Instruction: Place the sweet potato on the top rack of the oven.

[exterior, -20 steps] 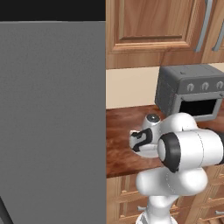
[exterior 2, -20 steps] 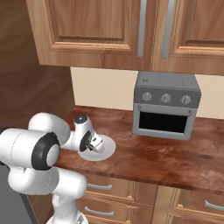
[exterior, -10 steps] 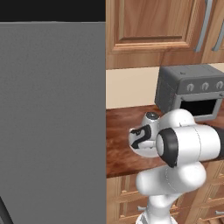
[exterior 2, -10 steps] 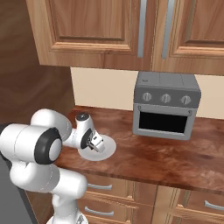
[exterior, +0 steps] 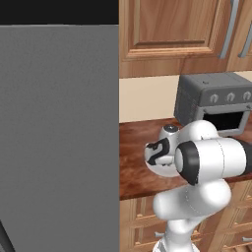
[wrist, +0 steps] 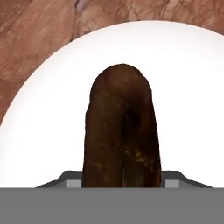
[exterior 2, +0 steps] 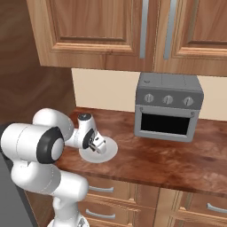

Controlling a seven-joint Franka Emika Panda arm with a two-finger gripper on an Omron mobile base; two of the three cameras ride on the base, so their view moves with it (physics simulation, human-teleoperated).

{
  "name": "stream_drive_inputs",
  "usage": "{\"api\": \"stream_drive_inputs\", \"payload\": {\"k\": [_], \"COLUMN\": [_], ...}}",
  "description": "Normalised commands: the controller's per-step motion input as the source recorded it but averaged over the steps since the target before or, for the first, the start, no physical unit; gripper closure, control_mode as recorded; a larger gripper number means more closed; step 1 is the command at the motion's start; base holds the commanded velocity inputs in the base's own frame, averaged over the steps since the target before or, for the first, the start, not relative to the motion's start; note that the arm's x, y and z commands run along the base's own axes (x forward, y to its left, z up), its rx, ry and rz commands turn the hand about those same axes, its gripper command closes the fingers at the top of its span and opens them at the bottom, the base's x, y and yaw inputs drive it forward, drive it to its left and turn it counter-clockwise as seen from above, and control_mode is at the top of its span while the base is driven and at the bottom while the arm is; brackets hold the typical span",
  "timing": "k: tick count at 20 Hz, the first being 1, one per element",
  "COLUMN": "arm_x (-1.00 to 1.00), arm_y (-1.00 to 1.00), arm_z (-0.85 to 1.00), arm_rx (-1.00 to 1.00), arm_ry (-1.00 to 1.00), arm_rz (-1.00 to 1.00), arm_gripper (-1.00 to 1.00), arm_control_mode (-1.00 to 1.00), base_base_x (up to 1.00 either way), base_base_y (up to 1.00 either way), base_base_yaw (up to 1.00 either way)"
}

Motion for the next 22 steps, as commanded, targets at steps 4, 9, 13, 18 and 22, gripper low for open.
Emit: {"api": "stream_drive_inputs", "payload": {"k": [4,9,13,18,22], "arm_x": [0.0,0.0,-0.3,-0.67,-0.93], "arm_y": [0.0,0.0,0.0,0.0,0.08], "arm_z": [0.0,0.07,0.78,1.0,1.0], "arm_rx": [0.0,0.0,-0.01,-0.01,-0.01], "arm_ry": [0.0,-0.02,0.0,0.0,-0.03], "arm_rz": [-0.03,-0.02,0.0,0.0,0.04], "arm_gripper": [1.0,1.0,1.0,1.0,1.0], "arm_control_mode": [-1.0,-1.0,-1.0,-1.0,-1.0], "base_base_x": [0.0,0.0,0.0,0.0,0.0], "base_base_y": [0.0,0.0,0.0,0.0,0.0], "base_base_yaw": [0.0,0.0,0.0,0.0,0.0]}}
